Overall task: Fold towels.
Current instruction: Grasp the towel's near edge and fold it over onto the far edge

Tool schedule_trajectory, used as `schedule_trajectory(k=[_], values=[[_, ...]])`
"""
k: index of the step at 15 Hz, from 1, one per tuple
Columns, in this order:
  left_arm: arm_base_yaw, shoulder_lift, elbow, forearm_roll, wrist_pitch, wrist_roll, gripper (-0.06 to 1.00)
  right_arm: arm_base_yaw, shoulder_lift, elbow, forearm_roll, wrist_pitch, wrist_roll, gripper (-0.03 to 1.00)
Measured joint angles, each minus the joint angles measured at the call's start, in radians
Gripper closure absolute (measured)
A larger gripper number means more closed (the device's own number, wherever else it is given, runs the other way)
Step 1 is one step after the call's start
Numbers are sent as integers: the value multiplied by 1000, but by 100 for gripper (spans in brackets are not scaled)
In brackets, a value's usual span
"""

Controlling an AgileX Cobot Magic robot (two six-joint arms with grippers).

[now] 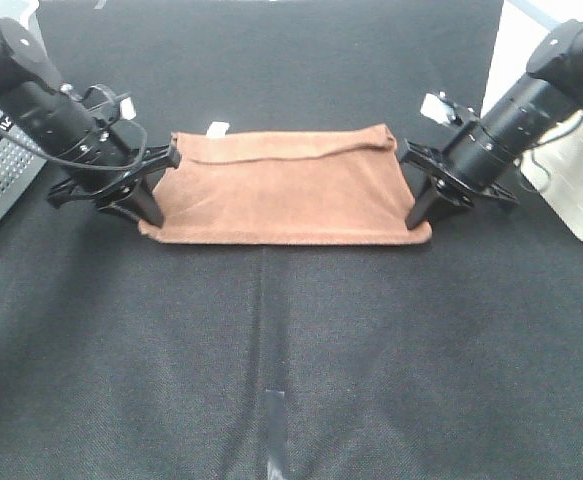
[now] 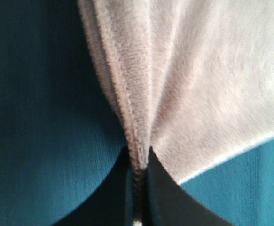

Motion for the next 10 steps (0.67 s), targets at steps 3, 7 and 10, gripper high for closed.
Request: schedule_trajectory(k=[3,7,10], values=[[0,-82,179,18,2,0,93,0,-94,177,-2,-39,-11,97],[-2,-136,241,18,-2,0,93,0,-124,229,0,-48,-35,97],[-4,-143,197,27,-2,-25,93,0,-131,177,2,-34,-35,97]])
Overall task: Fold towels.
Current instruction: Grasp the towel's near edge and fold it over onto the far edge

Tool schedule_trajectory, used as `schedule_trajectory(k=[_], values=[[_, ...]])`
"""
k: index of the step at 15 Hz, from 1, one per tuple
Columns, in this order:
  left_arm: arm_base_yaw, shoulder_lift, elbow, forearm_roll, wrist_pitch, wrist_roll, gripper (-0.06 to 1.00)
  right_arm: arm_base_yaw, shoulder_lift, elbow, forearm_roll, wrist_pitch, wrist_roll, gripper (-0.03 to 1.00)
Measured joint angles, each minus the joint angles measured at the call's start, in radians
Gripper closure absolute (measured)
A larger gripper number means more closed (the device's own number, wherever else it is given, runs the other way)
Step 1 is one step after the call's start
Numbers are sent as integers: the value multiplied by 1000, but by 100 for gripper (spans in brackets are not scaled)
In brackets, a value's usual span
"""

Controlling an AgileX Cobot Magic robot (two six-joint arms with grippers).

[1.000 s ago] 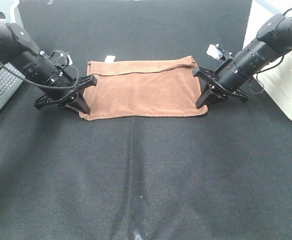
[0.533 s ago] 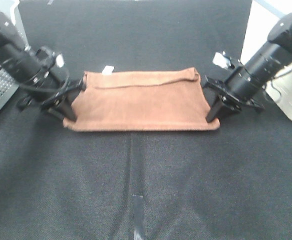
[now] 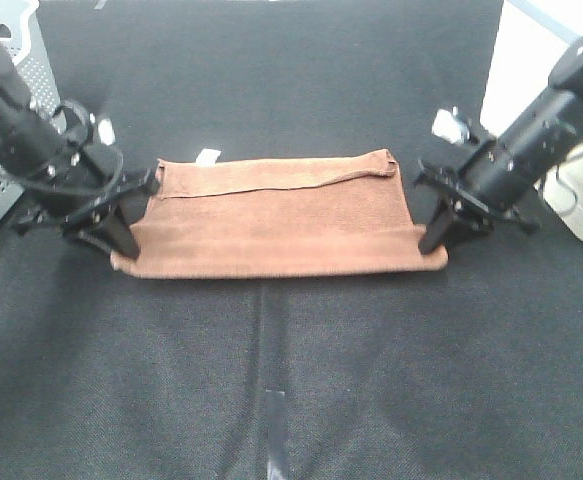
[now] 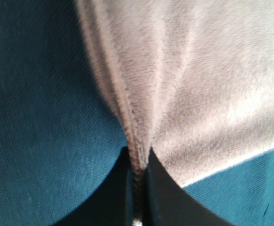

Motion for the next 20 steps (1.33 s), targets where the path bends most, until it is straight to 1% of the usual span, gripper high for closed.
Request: schedule_trajectory(k=[3,5,9,10,11,13,14,15,16,17,18,19,20], values=[[19,4,-126,1,-2,-59,93,0,8,-133,-1,11,2,97],[42,33,-221,0,-1,-68,93,0,54,-262,1,37,9,97],[44,164,-411,1,-10,-68,93,0,198,-523,-24,47,55,97],[44,210,-462,1,-46,-68,93,0,256,-608,-26,47,57,97],[44,236,-483,1,-80,-68,93,0,300,-656,-26,47,57,97],[42,272,-501,2,-149,-68,93,0,367,-724,-27,39,60,97],[42,290,-506,2,-169,-68,90,0,391,-742,-27,36,61,97],[42,305,-507,1,-180,-68,84,0,407,-747,-27,30,61,92],[42,315,-507,1,-182,-67,73,0,412,-747,-27,24,61,81],[42,321,-507,0,-184,-60,59,0,416,-750,-25,14,61,66],[42,322,-507,0,-184,-55,36,0,417,-750,-17,13,61,40],[42,322,-508,1,-184,-52,24,0,417,-750,-16,18,61,29],[42,322,-508,1,-184,-52,24,0,417,-750,-16,18,61,29]])
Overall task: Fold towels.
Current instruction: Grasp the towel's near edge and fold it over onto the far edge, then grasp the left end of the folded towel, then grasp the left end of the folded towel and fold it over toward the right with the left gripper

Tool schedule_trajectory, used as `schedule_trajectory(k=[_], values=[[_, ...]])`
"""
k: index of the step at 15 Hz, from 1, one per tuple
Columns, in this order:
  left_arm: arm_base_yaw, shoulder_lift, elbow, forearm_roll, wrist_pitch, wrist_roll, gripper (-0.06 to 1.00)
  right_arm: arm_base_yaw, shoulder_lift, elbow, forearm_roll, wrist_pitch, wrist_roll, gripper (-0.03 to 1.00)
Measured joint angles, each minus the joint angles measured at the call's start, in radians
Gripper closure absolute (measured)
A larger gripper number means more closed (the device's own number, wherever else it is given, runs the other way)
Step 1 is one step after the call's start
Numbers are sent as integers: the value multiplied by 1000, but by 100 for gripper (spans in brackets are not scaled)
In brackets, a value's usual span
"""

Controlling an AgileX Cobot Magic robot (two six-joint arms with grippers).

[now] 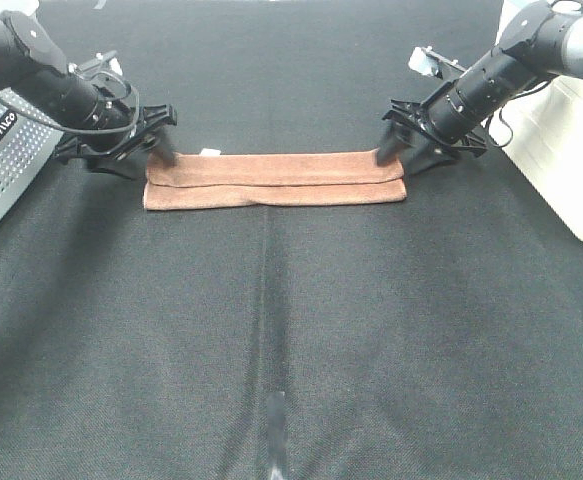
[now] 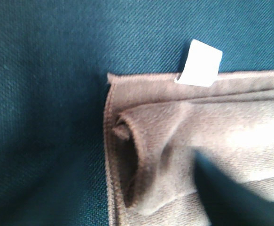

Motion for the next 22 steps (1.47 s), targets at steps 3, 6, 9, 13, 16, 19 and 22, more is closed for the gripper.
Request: schedule_trajectory(k=[3,6,9,13,16,19,22], values=[[2,-6,0,29,14,0,12,0,-11,0,-6,44,18,21],[3,-2,0,39,15,0,12,0,-38,0,-29,59,26,20],[3,28,-5,-49,-2,0,15,0,-39,0,-41,71,26,20],[-24,59,-23,-63,-22,3,26,0,-40,0,-43,70,26,20],[-38,69,-23,-58,-19,3,66,0,-40,0,-43,67,26,20],[-35,71,-23,-60,3,3,88,0,-40,0,-43,66,27,20],[-15,26,-24,46,84,-19,88,0,-40,0,-43,66,45,20]])
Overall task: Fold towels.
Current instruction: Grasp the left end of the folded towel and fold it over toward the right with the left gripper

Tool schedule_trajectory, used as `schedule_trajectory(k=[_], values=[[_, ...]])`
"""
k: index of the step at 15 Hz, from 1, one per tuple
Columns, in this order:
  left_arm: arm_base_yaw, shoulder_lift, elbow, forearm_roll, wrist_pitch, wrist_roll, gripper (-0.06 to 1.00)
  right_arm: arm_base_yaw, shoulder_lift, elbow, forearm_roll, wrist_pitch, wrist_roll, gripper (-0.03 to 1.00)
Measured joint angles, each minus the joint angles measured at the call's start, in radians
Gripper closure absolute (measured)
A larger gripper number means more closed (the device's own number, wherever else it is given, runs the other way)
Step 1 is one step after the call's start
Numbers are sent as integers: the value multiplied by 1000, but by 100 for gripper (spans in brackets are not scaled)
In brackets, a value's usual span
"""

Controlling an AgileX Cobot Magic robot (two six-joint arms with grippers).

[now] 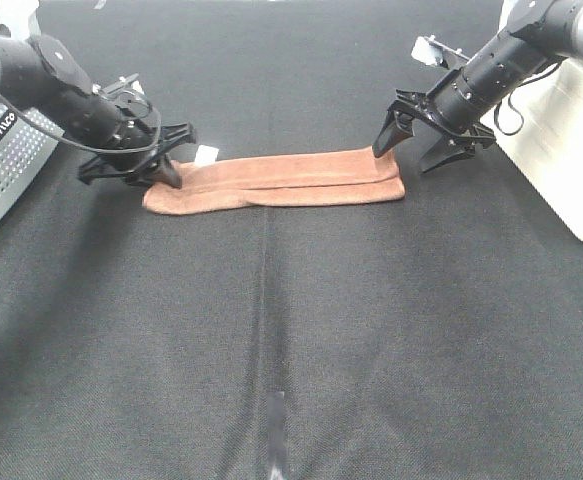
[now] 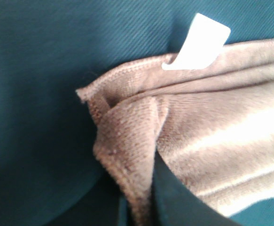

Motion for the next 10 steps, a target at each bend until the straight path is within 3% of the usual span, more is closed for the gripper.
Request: schedule_trajectory(k=[3,4,7,10], values=[[9,-60,-88,270,136,-144,88,0,0,0,0,0,3,20],[6,-66,-135,298,193,-171,88,0,0,0,0,1,3,20],[-45,-68,-241,230,245,-188,88,0,0,0,0,10,3,20],[-150,-64,-265,112,173,-209,88,0,0,0,-21,31,3,20]])
